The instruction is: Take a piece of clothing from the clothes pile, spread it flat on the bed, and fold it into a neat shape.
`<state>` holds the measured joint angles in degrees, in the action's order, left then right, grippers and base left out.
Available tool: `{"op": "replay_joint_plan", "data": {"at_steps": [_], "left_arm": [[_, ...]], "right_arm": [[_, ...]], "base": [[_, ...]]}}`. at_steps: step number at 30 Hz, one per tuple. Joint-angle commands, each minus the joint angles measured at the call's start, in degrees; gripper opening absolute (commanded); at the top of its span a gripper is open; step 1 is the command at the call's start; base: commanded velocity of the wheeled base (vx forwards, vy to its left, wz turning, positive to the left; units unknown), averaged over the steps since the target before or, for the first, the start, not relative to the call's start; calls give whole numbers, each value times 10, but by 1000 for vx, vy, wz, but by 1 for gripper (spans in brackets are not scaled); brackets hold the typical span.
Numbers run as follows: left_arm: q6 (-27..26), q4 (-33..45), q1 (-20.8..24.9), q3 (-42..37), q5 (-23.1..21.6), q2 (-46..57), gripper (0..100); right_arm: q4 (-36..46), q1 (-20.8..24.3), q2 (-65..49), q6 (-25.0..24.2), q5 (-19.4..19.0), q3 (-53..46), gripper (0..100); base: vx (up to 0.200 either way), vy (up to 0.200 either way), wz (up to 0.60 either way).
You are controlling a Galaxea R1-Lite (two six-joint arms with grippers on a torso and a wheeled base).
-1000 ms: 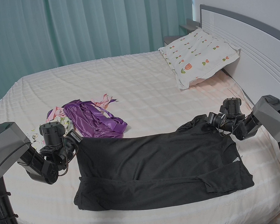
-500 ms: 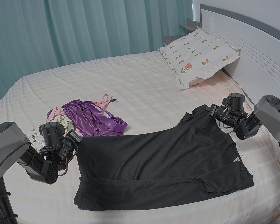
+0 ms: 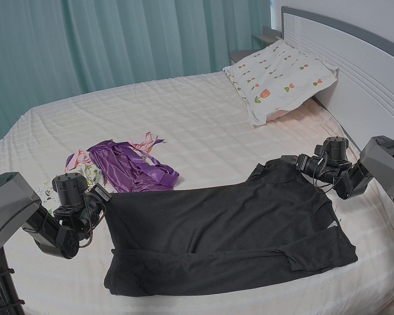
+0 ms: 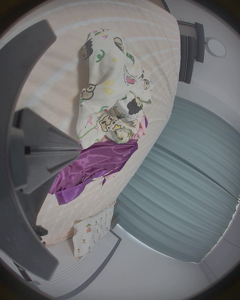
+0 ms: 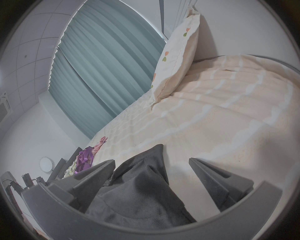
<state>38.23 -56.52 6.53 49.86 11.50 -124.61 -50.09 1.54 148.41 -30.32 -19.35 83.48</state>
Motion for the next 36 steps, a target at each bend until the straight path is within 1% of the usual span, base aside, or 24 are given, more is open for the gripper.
{"op": "replay_joint_plan", "data": {"at_steps": [1,3,6,9,14,15,22,28,33,36], "left_arm": [[0,-1,-1,0,0,-4,0],[7,0,0,0,0,-4,0],[9,0,0,-1,0,-4,0],[9,0,-1,-4,0,-5,0],[10,0,-1,-4,0,-5,0],[10,-1,-1,-4,0,-5,0],[10,-1,-2,-3,0,-11,0],[10,0,-5,2,0,-10,0],[9,-1,-16,4,0,0,0],[8,-2,-28,5,-1,6,0]], "right_arm": [[3,-7,-6,2,-13,-4,100],[25,-12,-20,10,-41,-14,100],[35,-19,-34,23,-82,-28,100],[40,-24,-34,54,-92,-31,100],[61,-24,-31,87,-101,-35,100],[61,-23,-29,94,-103,-39,0],[55,-25,-28,90,-108,-38,0],[47,-38,-40,86,-109,-50,0],[2,-46,-72,75,-108,-86,0],[-9,-52,-91,63,-108,-94,0]], "base": [[0,0,0],[0,0,0],[0,0,0],[0,0,0],[0,0,0],[0,0,0],[0,0,0],[0,0,0],[0,0,0],[0,0,0]]}}
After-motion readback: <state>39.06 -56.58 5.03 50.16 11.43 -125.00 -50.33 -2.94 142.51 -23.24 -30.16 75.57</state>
